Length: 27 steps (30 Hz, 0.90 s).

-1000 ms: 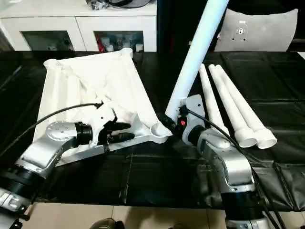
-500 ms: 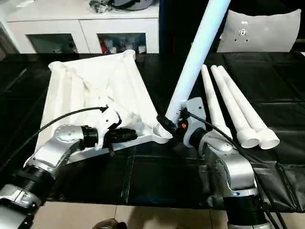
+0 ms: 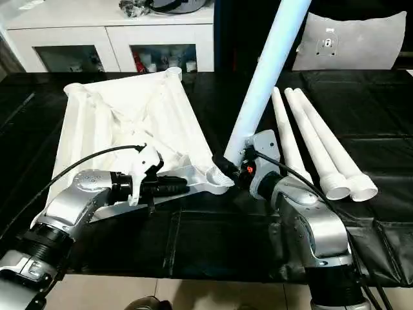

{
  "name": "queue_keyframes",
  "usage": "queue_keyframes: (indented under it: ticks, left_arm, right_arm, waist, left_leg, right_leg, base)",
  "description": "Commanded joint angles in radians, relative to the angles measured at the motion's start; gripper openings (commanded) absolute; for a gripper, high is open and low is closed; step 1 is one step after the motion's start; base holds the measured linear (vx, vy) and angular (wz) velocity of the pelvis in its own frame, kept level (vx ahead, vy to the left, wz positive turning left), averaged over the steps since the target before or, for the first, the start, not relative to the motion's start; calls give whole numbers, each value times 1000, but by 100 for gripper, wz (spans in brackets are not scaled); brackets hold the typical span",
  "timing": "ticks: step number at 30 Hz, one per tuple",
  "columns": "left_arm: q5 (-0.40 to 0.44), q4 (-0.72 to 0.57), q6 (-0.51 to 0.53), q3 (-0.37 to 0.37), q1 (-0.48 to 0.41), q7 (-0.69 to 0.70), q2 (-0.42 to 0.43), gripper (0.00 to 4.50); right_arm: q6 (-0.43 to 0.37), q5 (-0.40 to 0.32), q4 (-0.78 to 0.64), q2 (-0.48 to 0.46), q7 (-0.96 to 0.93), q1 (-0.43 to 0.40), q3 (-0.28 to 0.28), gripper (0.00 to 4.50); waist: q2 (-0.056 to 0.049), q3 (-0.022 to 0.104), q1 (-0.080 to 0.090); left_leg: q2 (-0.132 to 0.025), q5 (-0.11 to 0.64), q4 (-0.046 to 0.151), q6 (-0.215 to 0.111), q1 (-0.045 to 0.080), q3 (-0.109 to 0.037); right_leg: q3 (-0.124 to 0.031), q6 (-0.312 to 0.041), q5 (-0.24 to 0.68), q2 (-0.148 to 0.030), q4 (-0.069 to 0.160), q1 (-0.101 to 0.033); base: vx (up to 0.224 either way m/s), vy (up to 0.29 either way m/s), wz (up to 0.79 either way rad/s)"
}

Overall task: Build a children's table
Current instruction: Insert table leg to table base

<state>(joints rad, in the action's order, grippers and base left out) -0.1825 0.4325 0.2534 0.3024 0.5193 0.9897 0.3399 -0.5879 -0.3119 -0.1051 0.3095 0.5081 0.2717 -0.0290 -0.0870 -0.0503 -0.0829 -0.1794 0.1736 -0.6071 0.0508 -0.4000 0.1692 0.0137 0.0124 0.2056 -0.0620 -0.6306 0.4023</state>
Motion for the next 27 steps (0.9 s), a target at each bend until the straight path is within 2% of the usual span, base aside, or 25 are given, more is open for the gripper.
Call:
queue_keyframes:
  ticks: [1,4,8,10,12,14,20,23,24,27]
  left_arm:
    - [51,33,-33,10,8,-37,6,129]
    - [113,74,-68,30,19,-76,17,137]
    - [107,73,-59,27,14,-60,21,138]
    - [106,69,-62,23,11,-59,22,102]
    - [99,64,-65,17,6,-49,21,98]
    - [74,44,-58,6,-6,-10,20,75]
    - [91,48,-61,19,-19,21,39,18]
    - [93,51,-63,17,-19,27,41,3]
    - [94,50,-62,17,-18,33,44,3]
    - [96,43,-53,22,-16,60,54,3]
  right_arm:
    - [-8,-6,-23,3,5,-6,-8,193]
    - [-9,-5,-27,4,5,-9,-9,193]
    - [-10,-5,-31,5,7,-11,-10,193]
    - [-10,-5,-30,6,8,-11,-10,193]
    - [-10,-5,-29,5,9,-10,-11,193]
    - [-8,-6,-26,6,16,-7,-16,193]
    - [0,0,-17,17,42,1,-38,193]
    - [9,2,-12,21,54,8,-45,193]
    - [18,2,-5,23,65,15,-50,193]
    - [48,3,9,28,105,32,-68,193]
  waist:
    - [10,71,7]
    - [9,73,7]
    - [11,71,7]
    - [10,71,8]
    - [11,70,9]
    - [12,70,11]
    - [14,71,17]
    - [12,72,20]
    - [17,72,22]
    - [13,71,25]
  left_leg:
    - [-31,183,68,10,25,-10]
    - [-32,173,68,12,24,-12]
    - [-31,184,68,11,25,-10]
    - [-31,188,69,12,25,-11]
    - [-31,188,69,12,24,-11]
    - [-30,188,69,10,23,-10]
    - [-31,174,69,0,21,-12]
    - [-30,170,68,-5,22,-11]
    - [-30,168,68,-7,20,-11]
    - [-31,176,68,-11,22,-11]
  right_leg:
    - [-27,-194,131,-56,80,-44]
    - [-27,-185,115,-59,78,-47]
    - [-28,-193,131,-59,81,-44]
    - [-28,-193,147,-59,81,-44]
    - [-28,-193,149,-59,81,-44]
    - [-28,-195,156,-60,82,-44]
    - [-27,-202,124,-59,78,-46]
    - [-27,-208,114,-59,78,-46]
    - [-26,-210,109,-60,77,-48]
    - [-26,-217,117,-61,78,-46]
  base:
    - [0,0,0]
    - [0,0,0]
    - [0,0,0]
    - [0,0,0]
    - [0,0,0]
    - [0,0,0]
    - [0,0,0]
    - [0,0,0]
    - [0,0,0]
    - [0,0,0]
